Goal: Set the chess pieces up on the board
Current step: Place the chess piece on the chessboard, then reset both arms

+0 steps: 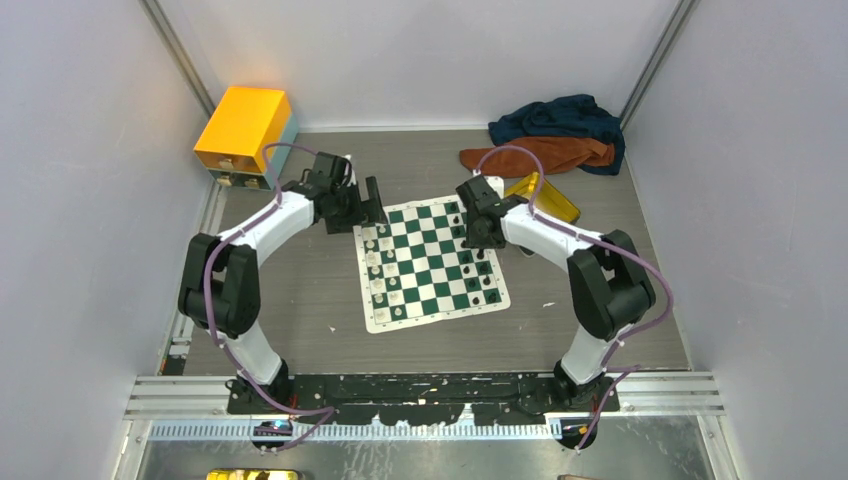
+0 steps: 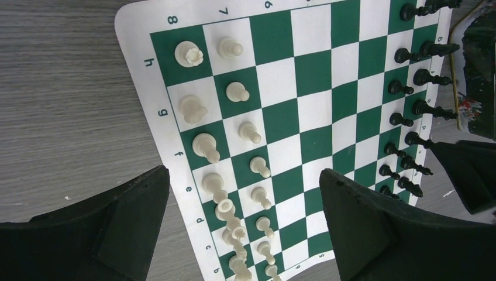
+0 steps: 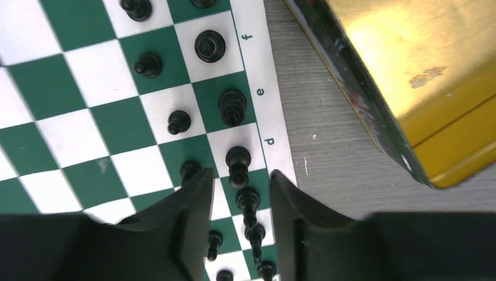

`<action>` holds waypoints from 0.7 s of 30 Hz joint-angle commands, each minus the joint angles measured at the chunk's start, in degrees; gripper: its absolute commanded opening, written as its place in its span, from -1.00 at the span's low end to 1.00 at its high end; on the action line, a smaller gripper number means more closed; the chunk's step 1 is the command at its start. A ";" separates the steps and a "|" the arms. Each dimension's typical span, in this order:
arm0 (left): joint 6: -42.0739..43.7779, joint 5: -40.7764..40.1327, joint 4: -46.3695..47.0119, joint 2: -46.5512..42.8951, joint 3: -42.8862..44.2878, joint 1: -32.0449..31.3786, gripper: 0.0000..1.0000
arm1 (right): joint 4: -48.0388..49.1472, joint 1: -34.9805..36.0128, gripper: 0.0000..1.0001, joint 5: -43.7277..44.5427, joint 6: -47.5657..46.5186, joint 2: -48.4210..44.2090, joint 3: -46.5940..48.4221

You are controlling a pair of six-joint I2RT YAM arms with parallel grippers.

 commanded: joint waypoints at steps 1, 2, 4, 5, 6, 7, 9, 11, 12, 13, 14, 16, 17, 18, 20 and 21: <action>1.06 -3.93 -0.33 -5.57 3.49 -0.22 0.99 | -1.42 0.32 0.04 1.63 -3.24 -9.12 4.92; 1.40 -4.99 -0.10 -6.36 3.79 -0.14 0.99 | -1.88 0.14 0.13 2.12 -3.89 -10.08 5.53; 1.97 -7.12 0.16 -7.65 4.58 -0.09 0.99 | -3.43 -0.99 0.22 2.39 -4.74 -11.17 7.73; 2.28 -8.36 0.23 -8.20 5.00 -0.09 0.99 | -4.16 -1.52 0.26 2.53 -5.02 -11.60 8.65; 2.61 -9.84 0.30 -9.04 5.27 -0.05 0.99 | -4.68 -2.03 0.33 3.50 -5.16 -12.06 9.32; 2.86 -11.26 0.36 -10.23 5.39 0.04 0.99 | -4.82 -2.53 0.39 5.02 -5.37 -12.73 9.55; 3.62 -14.98 1.55 -12.44 4.47 0.09 0.99 | -4.38 -4.32 0.47 6.81 -5.28 -14.44 9.30; 4.58 -18.42 3.07 -14.96 2.61 0.29 0.99 | -3.82 -7.17 0.52 6.50 -4.58 -16.27 8.37; 5.06 -19.97 3.68 -16.20 1.60 0.39 0.99 | -3.48 -8.52 0.53 6.52 -4.32 -17.35 7.77; 5.76 -21.91 4.46 -17.42 0.24 0.43 0.99 | -3.04 -9.70 0.55 7.06 -4.16 -18.17 7.03; 6.21 -23.77 5.40 -18.87 -1.21 0.50 0.99 | -2.56 -10.77 0.57 7.92 -3.91 -18.90 6.20; 7.02 -26.65 8.48 -21.90 -5.27 0.79 0.99 | -1.07 -12.56 0.62 9.78 -3.53 -20.65 4.35; 7.07 -27.22 10.02 -23.52 -7.14 1.08 0.99 | 0.28 -12.87 0.64 11.03 -3.75 -21.47 3.18; 7.16 -27.60 11.51 -24.94 -9.02 1.13 0.99 | 1.53 -13.04 0.69 12.50 -3.94 -22.18 2.04; 7.88 -28.59 13.71 -27.54 -11.84 1.23 0.99 | 2.77 -13.18 0.74 15.16 -4.06 -22.68 0.81; 8.05 -29.20 14.29 -28.45 -12.95 1.23 0.99 | 2.83 -13.23 0.75 16.44 -4.13 -22.66 0.52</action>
